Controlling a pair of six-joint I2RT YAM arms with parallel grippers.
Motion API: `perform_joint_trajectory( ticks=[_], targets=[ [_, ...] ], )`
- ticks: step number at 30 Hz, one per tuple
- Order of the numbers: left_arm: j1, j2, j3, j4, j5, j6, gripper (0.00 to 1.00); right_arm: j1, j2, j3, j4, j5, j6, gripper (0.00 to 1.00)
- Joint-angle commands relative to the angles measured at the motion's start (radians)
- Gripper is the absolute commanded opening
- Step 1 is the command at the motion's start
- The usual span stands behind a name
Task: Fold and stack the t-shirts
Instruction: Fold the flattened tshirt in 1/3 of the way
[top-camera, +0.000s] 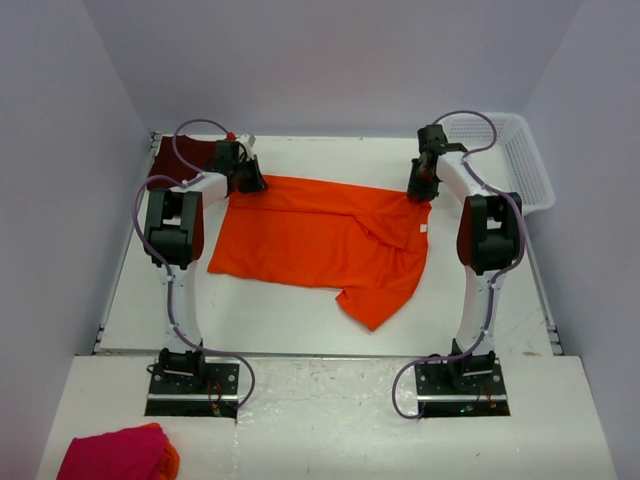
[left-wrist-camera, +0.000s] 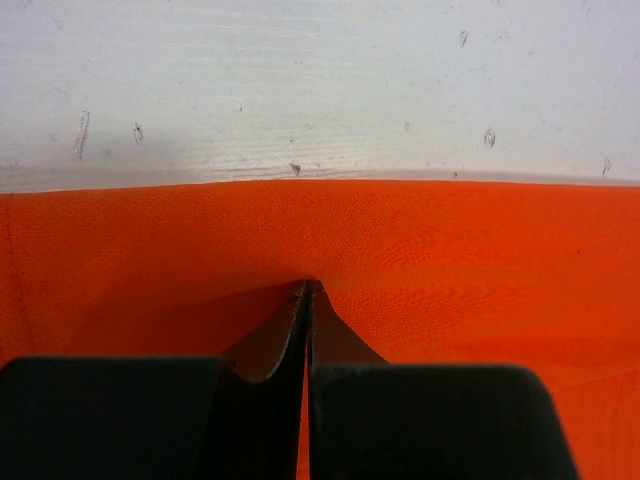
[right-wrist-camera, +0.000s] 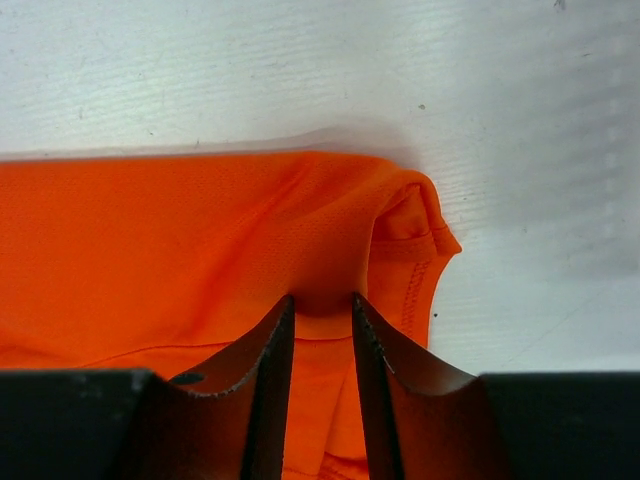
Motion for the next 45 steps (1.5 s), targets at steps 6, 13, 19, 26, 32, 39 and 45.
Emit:
perform_joint_trajectory(
  ticks=[6, 13, 19, 26, 32, 39, 45],
  targets=[
    [0.007, 0.004, -0.022, -0.042, 0.009, 0.012, 0.0, -0.004, 0.008, 0.024, 0.005, -0.016, 0.046, 0.23],
    [0.007, 0.001, -0.025, -0.044, 0.02, 0.011, 0.0, -0.004, 0.043, 0.087, -0.099, -0.013, 0.094, 0.02],
    [0.006, 0.001, -0.027, -0.041, 0.026, 0.009, 0.0, -0.003, -0.026, -0.032, -0.044, 0.024, 0.135, 0.0],
    [0.006, 0.014, -0.022, -0.065, -0.004, 0.0, 0.0, 0.0, -0.095, -0.134, -0.05, 0.056, 0.175, 0.0],
    [0.004, 0.015, -0.024, -0.061, 0.02, -0.006, 0.0, 0.003, -0.13, -0.2, -0.03, 0.045, 0.178, 0.0],
    [-0.002, 0.005, -0.033, -0.058, 0.04, -0.003, 0.0, 0.025, -0.236, -0.276, 0.057, 0.115, 0.154, 0.28],
    [-0.022, -0.037, -0.064, -0.059, -0.018, -0.008, 0.0, 0.037, -0.349, -0.33, 0.066, 0.177, 0.125, 0.31]
  ],
)
